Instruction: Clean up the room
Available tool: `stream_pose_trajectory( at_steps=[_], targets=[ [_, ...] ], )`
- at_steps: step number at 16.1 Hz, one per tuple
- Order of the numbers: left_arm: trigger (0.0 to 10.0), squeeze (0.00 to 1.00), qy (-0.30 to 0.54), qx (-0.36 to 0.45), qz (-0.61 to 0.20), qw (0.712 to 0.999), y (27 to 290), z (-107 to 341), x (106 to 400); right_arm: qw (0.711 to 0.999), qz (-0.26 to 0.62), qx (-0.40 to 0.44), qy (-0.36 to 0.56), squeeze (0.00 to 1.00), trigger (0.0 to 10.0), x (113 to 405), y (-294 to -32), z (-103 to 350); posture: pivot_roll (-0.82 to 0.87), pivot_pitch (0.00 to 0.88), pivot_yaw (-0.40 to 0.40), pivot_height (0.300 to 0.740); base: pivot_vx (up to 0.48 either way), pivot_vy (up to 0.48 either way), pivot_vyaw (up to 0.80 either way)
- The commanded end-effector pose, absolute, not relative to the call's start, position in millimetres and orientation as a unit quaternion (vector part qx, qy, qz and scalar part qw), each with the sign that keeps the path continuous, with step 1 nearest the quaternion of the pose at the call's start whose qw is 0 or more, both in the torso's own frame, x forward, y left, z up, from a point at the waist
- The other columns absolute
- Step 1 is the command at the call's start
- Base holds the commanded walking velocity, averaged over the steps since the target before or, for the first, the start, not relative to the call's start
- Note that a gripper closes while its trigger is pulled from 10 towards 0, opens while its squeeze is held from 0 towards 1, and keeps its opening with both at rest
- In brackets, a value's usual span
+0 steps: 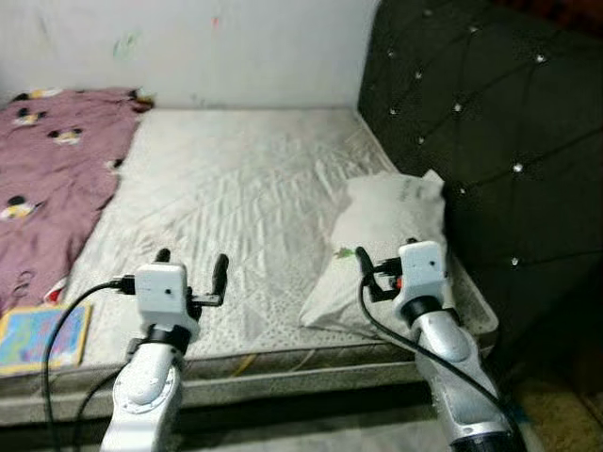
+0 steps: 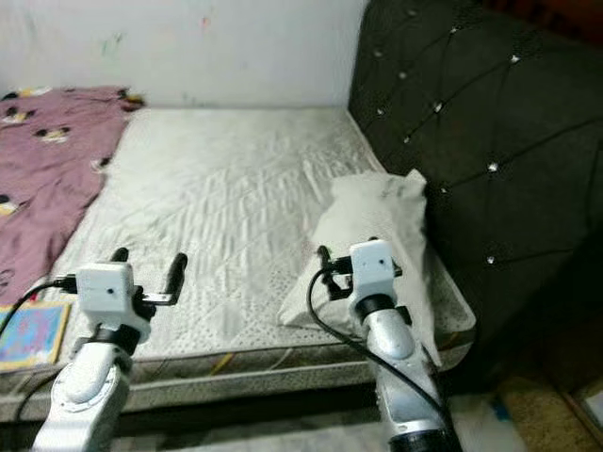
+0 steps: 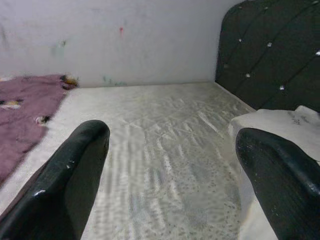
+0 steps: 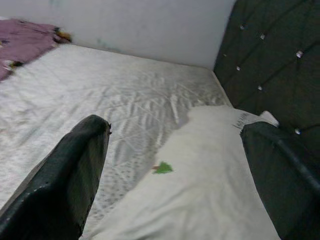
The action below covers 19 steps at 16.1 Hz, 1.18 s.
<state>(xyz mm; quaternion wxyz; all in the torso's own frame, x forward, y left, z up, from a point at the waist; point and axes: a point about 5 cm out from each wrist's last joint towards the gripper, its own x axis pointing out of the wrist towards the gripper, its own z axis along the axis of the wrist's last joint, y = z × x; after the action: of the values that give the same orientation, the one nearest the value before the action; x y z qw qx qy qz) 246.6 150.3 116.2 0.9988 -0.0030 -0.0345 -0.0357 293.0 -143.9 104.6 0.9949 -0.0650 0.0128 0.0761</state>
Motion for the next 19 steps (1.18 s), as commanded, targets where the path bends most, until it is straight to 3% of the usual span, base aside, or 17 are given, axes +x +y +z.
stream_pose_trajectory(
  at_steps=[1, 5, 11, 13, 19],
  targets=[
    [10.0, 0.0, -0.037, 0.003, -0.035, 0.999, 153.2, 117.3, 246.6, 0.995, 0.082, -0.06, 0.001, 0.0, 10.0, 295.1, -139.9, 110.1, -0.05, 0.0, -0.036, 0.74, 0.386, 0.0, 0.0],
    [10.0, 0.0, -0.034, 0.004, -0.034, 0.999, 153.7, 116.6, 246.9, 0.995, 0.081, -0.061, 0.002, 0.0, 10.0, 295.1, -140.8, 109.9, -0.05, 0.0, -0.038, 0.74, 0.374, 0.0, 0.0],
    [10.0, 0.0, -0.025, 0.03, 0.02, 0.999, 158.6, 113.8, 249.4, 0.994, 0.086, -0.061, 0.004, 0.0, 10.0, 295.5, -138.9, 109.3, -0.05, 0.0, -0.04, 0.74, 0.0, 0.0, 0.0],
    [10.0, 0.0, -0.022, 0.025, 0.008, 0.999, 156.0, 113.4, 249.7, 0.994, 0.089, -0.063, 0.004, 0.0, 10.0, 295.4, -137.5, 108.8, -0.04, 0.0, -0.042, 0.74, 0.0, 0.0, 0.7],
    [10.0, 0.0, -0.021, 0.027, 0.008, 0.999, 155.0, 114.0, 250.2, 0.994, 0.086, -0.06, 0.01, 0.0, 10.0, 295.6, -138.3, 108.1, -0.05, 0.0, -0.039, 0.74, 0.0, -0.308, 0.21]
  ],
)
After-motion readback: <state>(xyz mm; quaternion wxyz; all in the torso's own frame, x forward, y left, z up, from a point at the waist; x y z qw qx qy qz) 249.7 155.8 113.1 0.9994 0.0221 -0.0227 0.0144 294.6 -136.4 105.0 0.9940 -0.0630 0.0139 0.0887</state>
